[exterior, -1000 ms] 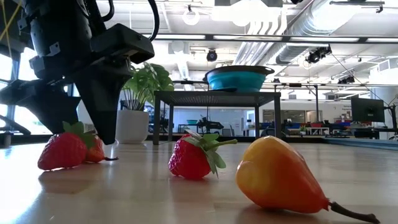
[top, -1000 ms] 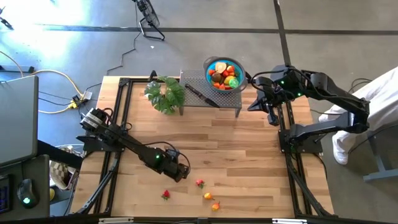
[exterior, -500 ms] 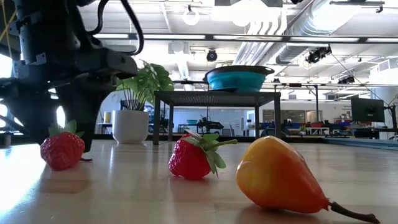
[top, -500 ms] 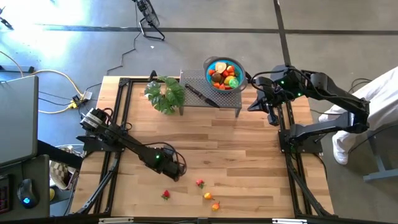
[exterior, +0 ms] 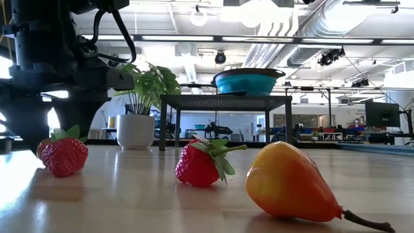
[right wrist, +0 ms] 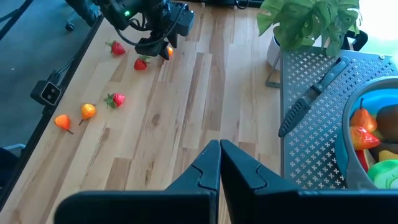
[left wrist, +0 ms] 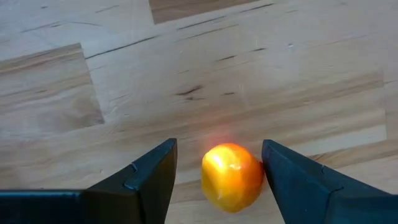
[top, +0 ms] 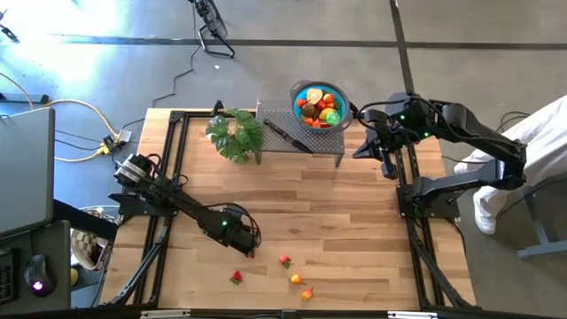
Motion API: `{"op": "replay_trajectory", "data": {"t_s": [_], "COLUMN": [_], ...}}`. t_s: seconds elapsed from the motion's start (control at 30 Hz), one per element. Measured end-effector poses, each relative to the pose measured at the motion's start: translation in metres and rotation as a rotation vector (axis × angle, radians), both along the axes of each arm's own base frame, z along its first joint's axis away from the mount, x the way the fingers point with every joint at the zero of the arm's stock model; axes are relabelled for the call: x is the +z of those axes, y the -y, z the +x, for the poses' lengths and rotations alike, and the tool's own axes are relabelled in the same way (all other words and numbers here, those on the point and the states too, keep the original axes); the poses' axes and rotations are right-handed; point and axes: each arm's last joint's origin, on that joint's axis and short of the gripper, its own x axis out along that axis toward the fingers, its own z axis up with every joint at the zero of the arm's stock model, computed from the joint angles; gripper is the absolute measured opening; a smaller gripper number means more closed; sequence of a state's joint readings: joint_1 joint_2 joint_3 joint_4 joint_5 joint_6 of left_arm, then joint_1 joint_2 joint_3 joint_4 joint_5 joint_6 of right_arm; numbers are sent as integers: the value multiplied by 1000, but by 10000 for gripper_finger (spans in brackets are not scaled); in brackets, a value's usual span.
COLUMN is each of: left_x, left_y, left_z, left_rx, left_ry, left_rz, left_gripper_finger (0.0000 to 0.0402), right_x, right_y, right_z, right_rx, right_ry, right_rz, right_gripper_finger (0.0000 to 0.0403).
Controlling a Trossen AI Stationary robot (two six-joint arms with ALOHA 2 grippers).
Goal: Pick & Place Fruit
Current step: Put the yellow pear in the blue bowl on the shelf
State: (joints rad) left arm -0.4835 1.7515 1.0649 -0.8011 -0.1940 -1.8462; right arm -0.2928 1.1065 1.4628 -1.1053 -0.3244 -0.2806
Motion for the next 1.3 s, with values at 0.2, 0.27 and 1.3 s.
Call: {"op": "replay_trajectory", "data": {"t_s": [0.2,0.27,1.3], "left_x": [2,5,26], "left_y": [0,0,2], "left_z": [-1,-1,-3], "left_rx": [10,11,-278], "left_ry": [2,11,57], "left_rz": [-7,-20,-101], "left_gripper_finger": [230,230,229], "right_x": [0,0,0], "right_y": [0,0,0], "right_z": [0,0,0], "right_rx": [0,0,3], "right_ry": [0,0,2], "right_rz": [0,0,-4], "right_gripper_finger": [4,4,4]}}
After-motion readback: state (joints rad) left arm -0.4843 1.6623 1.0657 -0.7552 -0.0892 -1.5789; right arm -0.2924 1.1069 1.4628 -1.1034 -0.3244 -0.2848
